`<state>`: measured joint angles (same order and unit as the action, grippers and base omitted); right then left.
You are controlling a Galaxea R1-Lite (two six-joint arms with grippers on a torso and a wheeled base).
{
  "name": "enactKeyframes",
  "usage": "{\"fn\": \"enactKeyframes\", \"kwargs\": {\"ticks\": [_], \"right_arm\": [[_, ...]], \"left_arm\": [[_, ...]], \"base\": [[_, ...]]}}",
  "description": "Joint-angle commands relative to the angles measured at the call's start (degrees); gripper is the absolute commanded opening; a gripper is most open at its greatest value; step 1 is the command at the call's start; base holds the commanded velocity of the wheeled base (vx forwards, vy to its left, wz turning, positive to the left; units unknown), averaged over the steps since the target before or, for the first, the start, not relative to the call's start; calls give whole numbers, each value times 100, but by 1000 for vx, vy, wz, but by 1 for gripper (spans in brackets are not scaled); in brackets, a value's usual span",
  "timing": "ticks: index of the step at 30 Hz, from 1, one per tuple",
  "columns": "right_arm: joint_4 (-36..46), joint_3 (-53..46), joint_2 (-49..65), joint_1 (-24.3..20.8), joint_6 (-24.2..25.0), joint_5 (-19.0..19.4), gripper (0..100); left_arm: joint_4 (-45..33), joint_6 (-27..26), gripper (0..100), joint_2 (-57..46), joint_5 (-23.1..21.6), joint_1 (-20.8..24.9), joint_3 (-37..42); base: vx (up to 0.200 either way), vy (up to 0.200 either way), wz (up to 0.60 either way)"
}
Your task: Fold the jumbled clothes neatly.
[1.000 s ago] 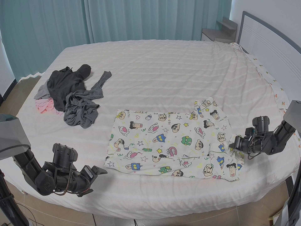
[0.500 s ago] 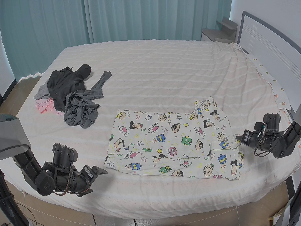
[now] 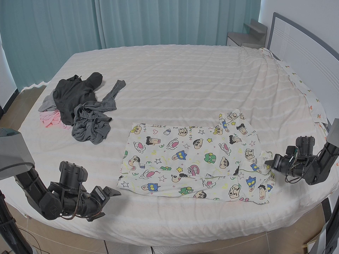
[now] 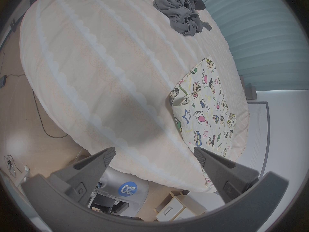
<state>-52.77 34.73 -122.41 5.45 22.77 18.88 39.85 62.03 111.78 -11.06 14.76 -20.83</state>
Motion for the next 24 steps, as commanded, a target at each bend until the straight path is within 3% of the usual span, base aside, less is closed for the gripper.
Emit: {"fn": "enactKeyframes", "kwargs": {"ticks": [1,8,12,14,18,20,24], "right_arm": [[-49,86,-240,44,26,-7,100],[-58,113,-205,202,-45,107,100],[-304,201,-231,316,-555,608,100],[241,719,-319,299,-1038,704,100],[1788,1598,-319,299,-1390,1065,100],[2166,1897,-389,360,-1750,1311,100],[2307,2169,-732,439,-2268,1425,100]], "left_arm": [[5,3,100,2,-2,0,0],[5,3,100,2,-2,0,0],[-4,3,100,2,-2,0,0],[-4,3,100,11,-11,9,0],[-4,3,100,11,-11,9,0],[-4,3,100,20,-11,9,0],[5,3,100,46,-11,18,0]], "base": [[0,0,0],[0,0,0],[0,0,0],[0,0,0],[0,0,0],[0,0,0],[0,0,0]]}}
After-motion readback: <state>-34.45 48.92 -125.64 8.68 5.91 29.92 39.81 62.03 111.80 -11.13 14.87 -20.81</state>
